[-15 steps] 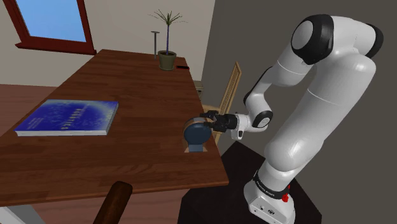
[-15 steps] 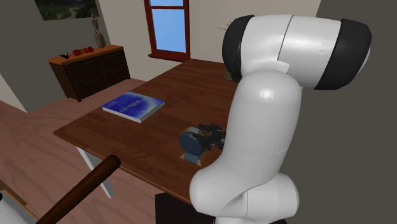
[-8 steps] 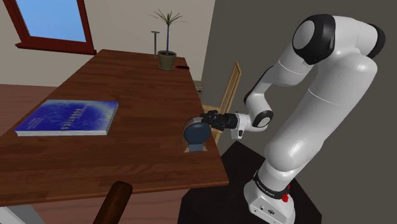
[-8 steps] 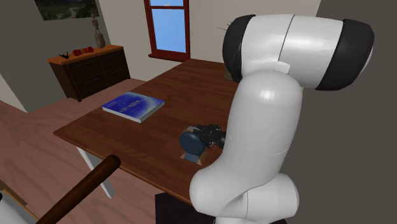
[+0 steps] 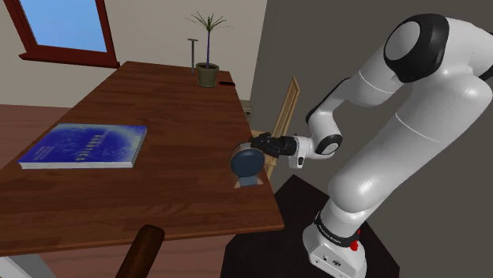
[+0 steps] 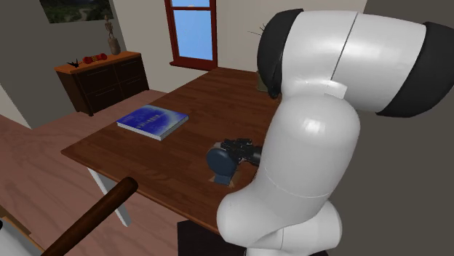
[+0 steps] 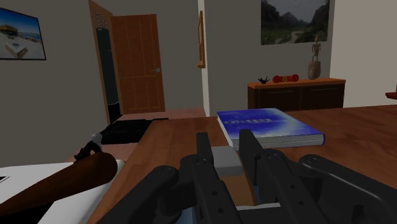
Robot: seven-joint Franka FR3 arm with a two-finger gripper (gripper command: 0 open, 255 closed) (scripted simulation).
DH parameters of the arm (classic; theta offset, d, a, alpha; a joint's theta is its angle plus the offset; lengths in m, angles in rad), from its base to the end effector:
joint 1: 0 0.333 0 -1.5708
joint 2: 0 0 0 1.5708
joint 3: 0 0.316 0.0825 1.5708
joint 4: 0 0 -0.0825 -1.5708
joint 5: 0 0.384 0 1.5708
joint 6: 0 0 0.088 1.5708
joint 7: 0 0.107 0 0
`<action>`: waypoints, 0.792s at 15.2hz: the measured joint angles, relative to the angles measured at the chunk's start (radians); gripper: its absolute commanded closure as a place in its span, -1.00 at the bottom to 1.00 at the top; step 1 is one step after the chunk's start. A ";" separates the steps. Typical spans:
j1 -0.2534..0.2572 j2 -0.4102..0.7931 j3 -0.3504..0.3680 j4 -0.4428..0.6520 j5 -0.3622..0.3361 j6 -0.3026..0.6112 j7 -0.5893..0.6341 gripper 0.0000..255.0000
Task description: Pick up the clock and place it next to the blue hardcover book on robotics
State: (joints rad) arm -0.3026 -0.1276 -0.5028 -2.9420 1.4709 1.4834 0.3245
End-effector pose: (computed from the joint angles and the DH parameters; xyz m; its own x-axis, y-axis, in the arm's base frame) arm 0.2638 -0.1011 0.2451 0.0661 0.0923 -0.9935 -0.7783 0.6278 0.0066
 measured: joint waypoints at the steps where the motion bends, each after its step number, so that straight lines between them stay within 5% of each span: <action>1: -0.004 -0.020 -0.001 -0.005 -0.005 0.007 0.014 1.00; 12: -0.045 -0.311 0.037 -0.052 -0.021 0.105 0.243 1.00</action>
State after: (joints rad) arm -0.3477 -0.4389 -0.4655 -2.9937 1.4494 1.5885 0.5674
